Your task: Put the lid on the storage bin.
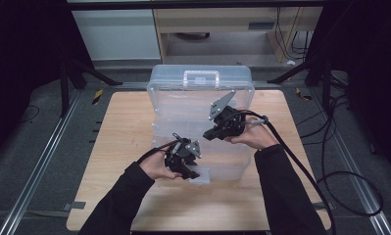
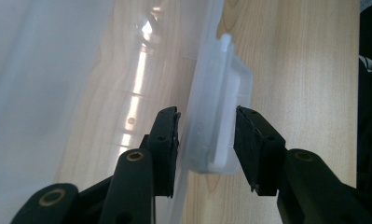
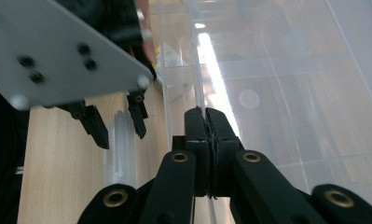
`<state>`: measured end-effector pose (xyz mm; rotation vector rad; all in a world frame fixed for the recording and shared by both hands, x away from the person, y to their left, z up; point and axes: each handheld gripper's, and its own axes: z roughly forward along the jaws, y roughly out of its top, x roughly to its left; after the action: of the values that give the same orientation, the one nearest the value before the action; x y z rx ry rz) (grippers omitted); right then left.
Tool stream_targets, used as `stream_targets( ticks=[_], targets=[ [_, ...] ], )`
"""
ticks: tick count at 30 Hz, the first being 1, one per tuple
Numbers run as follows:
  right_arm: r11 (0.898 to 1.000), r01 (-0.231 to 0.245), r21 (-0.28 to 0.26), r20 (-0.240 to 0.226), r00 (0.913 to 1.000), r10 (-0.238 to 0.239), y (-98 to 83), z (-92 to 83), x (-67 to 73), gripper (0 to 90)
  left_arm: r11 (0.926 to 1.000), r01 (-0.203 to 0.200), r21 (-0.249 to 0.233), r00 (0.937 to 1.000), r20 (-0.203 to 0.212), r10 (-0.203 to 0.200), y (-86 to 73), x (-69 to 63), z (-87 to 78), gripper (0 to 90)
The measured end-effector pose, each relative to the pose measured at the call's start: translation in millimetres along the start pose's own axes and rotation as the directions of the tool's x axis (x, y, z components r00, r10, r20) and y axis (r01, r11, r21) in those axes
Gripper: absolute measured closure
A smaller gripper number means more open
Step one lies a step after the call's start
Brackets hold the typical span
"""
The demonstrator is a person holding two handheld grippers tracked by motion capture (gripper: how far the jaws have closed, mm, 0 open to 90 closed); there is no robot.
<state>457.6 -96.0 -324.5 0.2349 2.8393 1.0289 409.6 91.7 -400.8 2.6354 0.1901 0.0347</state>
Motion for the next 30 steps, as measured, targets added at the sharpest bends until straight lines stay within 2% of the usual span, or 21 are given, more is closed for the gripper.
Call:
stream_targets(
  ticks=[5, 10, 13, 15, 19, 22, 23, 25, 26, 27, 28, 29, 30],
  targets=[
    [1.000, -0.005, 0.002, 0.003, 1.0000, 0.005, -0.2, 0.1, 0.7, 88.8, 0.9996, 0.012, -0.027, 0.9998, -0.016, -0.012, -1.1, -1.8, -11.6, 59.7],
    [1.000, -0.007, -0.009, -0.001, 1.0000, 0.007, -2.1, 0.5, 1.2, 88.7, 0.9930, 0.040, -0.111, 0.9969, -0.063, -0.047, -2.6, -3.2, -41.1, 60.3],
    [1.000, -0.009, -0.011, -0.001, 1.0000, 0.009, -3.4, 0.4, 1.7, 88.5, 0.9818, 0.070, -0.176, 0.9908, -0.102, -0.089, -7.1, -2.2, -61.6, 61.0],
    [1.000, -0.007, -0.011, -0.001, 1.0000, 0.007, -3.6, 0.4, 2.0, 88.5, 0.9720, 0.100, -0.213, 0.9833, -0.129, -0.129, -11.5, 0.4, -75.4, 62.1],
    [1.000, -0.008, -0.013, 0.000, 1.0000, 0.008, -4.0, 0.9, 2.8, 88.4, 0.9337, 0.171, -0.314, 0.9595, -0.162, -0.231, -22.4, 6.8, -97.4, 66.4],
    [1.000, -0.010, -0.010, 0.000, 0.9999, 0.010, -4.2, 1.1, 3.7, 88.4, 0.8973, 0.217, -0.385, 0.9321, -0.192, -0.307, -29.2, 10.3, -108.1, 67.3],
    [1.000, -0.010, -0.010, 0.001, 0.9999, 0.010, -4.2, 1.4, 4.1, 88.3, 0.8883, 0.226, -0.400, 0.9261, -0.195, -0.323, -30.7, 11.7, -110.0, 67.6],
    [1.000, -0.013, -0.010, 0.002, 0.9999, 0.013, -4.4, 1.7, 4.8, 88.2, 0.8644, 0.255, -0.434, 0.8996, -0.222, -0.376, -33.9, 15.2, -113.8, 68.6],
    [1.000, -0.013, -0.010, 0.001, 0.9999, 0.013, -4.8, 1.8, 5.1, 88.2, 0.8541, 0.264, -0.448, 0.8935, -0.220, -0.391, -35.5, 17.0, -114.9, 69.1],
    [1.000, -0.016, -0.010, 0.001, 0.9999, 0.016, -5.1, 1.9, 5.4, 88.1, 0.8437, 0.270, -0.464, 0.8918, -0.210, -0.401, -36.5, 18.8, -115.3, 69.8],
    [1.000, -0.017, -0.009, 0.002, 0.9999, 0.017, -5.2, 1.9, 5.6, 88.1, 0.8330, 0.287, -0.473, 0.8710, -0.233, -0.433, -39.0, 20.7, -117.1, 70.3],
    [1.000, -0.017, -0.009, 0.002, 0.9998, 0.017, -5.3, 2.0, 6.1, 88.0, 0.8265, 0.293, -0.481, 0.8619, -0.241, -0.446, -40.3, 22.0, -117.6, 71.0],
    [1.000, -0.017, -0.009, 0.003, 0.9998, 0.017, -5.3, 2.2, 6.5, 88.0, 0.8127, 0.302, -0.498, 0.8525, -0.240, -0.464, -42.8, 24.2, -118.5, 71.8]
  ],
)
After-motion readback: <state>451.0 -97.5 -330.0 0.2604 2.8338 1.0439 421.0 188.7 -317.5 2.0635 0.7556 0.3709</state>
